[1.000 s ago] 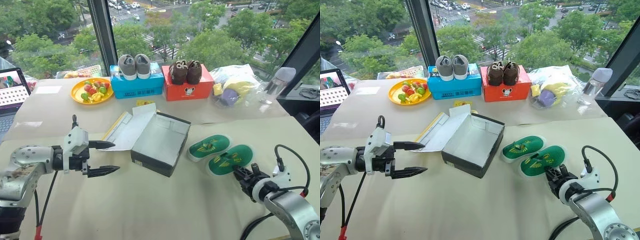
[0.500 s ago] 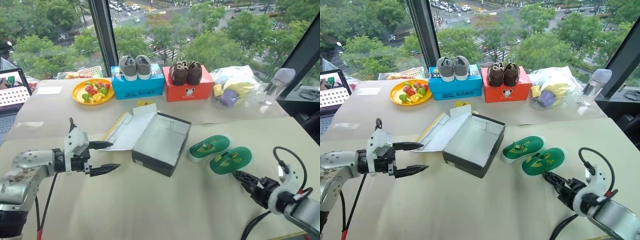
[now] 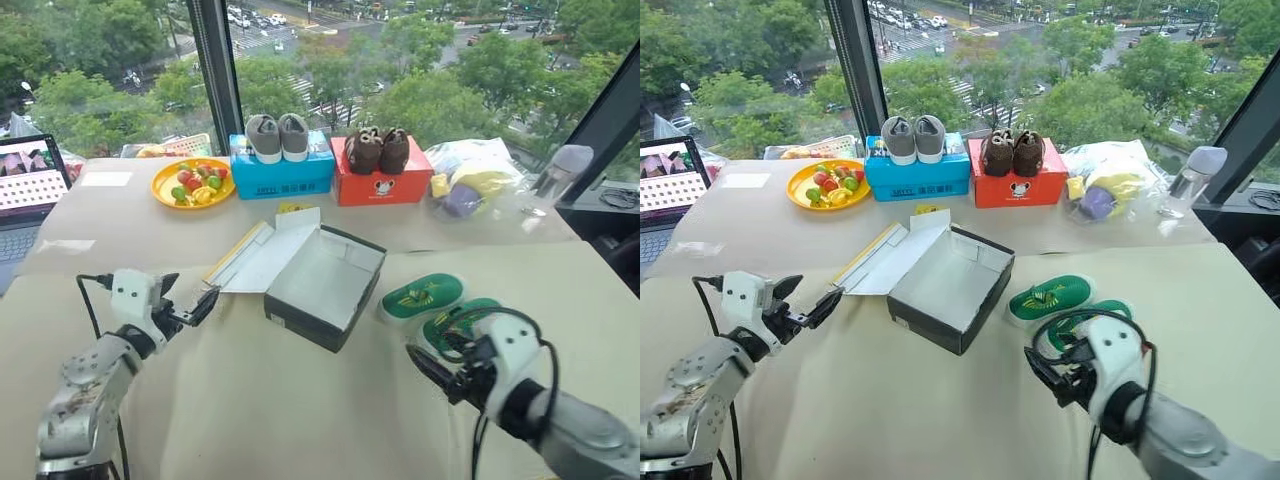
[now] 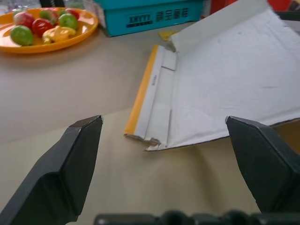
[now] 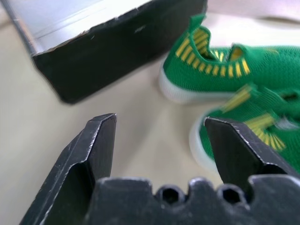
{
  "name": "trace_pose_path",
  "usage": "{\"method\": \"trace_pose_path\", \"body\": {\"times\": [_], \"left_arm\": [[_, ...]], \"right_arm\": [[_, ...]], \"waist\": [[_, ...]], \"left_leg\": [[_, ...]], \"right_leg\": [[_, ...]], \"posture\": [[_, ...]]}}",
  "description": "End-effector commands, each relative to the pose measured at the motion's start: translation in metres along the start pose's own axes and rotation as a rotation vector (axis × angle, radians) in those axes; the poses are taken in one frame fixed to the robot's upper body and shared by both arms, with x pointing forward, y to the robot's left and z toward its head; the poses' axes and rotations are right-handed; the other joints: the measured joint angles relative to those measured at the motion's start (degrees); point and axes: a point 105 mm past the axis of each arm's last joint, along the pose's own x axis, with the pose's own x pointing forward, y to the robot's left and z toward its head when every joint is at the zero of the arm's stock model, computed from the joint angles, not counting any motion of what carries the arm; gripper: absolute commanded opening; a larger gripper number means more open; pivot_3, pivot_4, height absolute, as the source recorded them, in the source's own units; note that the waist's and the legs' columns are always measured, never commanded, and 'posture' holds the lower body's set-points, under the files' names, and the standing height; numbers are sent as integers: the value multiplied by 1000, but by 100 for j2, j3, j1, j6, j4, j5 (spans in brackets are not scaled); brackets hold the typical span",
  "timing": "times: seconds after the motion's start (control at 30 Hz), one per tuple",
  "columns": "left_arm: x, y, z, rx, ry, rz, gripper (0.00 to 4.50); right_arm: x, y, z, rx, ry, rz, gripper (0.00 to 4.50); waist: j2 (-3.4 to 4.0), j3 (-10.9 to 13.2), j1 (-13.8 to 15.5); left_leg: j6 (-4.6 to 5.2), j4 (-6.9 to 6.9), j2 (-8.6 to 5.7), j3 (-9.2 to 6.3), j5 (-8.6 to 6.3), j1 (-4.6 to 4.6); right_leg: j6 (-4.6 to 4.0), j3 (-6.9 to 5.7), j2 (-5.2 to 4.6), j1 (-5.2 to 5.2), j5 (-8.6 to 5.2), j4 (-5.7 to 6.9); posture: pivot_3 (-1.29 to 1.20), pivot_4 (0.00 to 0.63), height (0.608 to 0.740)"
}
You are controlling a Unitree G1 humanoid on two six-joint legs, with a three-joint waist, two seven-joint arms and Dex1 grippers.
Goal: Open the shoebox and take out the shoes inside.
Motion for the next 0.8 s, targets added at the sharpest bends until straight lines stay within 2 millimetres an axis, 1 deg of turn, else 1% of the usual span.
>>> {"method": "trace_pose_path", "body": {"times": [0.03,0.1,0.13,0.2,0.27,0.47,0.6,0.8], "left_arm": [[-5,4,5,71,-47,84,4500],[-7,8,-2,56,-38,145,4500],[-9,8,-4,62,-37,159,4500],[-13,10,-16,34,-13,204,4500],[-15,8,-21,33,-7,208,4500],[-20,-1,-22,-9,-44,227,4500],[-18,-8,-25,-20,-48,217,4500],[-22,-14,-28,-41,-57,236,4500]], "right_arm": [[1,-23,3,-156,-83,-298,3586],[1,-26,-1,-154,-99,-384,3586],[1,-25,-4,-166,-97,-401,3586],[4,-20,-9,-158,-96,-425,3586],[7,-18,-13,-137,-98,-437,3586],[18,-19,-13,-137,-116,-459,3586],[21,-21,-14,-143,-119,-459,3586],[23,-23,-13,-150,-126,-451,3586]], "waist": [[-2,-4,-5],[-5,-6,-7],[-6,-10,-9],[-7,-12,-18],[-10,-14,-28],[-16,-20,-28],[-16,-20,-21],[-16,-20,-26]], "left_leg": [[-6,0,0,1,3,-3],[-8,0,0,4,4,-4],[-8,-2,0,4,4,-4],[11,-1,2,3,-6,-1],[30,-1,4,3,-16,6],[35,0,4,3,-15,11],[37,-1,4,2,-17,8],[39,0,4,3,-17,8]], "right_leg": [[-1,0,0,-2,-1,0],[-2,1,1,-3,-1,0],[-2,0,2,-3,-1,-1],[-5,1,2,-2,-3,2],[-12,1,4,0,-12,3],[-3,0,4,3,-30,2],[-30,-2,4,1,-9,2],[-20,-1,4,1,-18,1]], "posture": [[0,150,731],[0,150,731],[0,150,731],[0,150,731],[0,150,731],[0,150,731],[0,150,731],[0,150,731]]}}
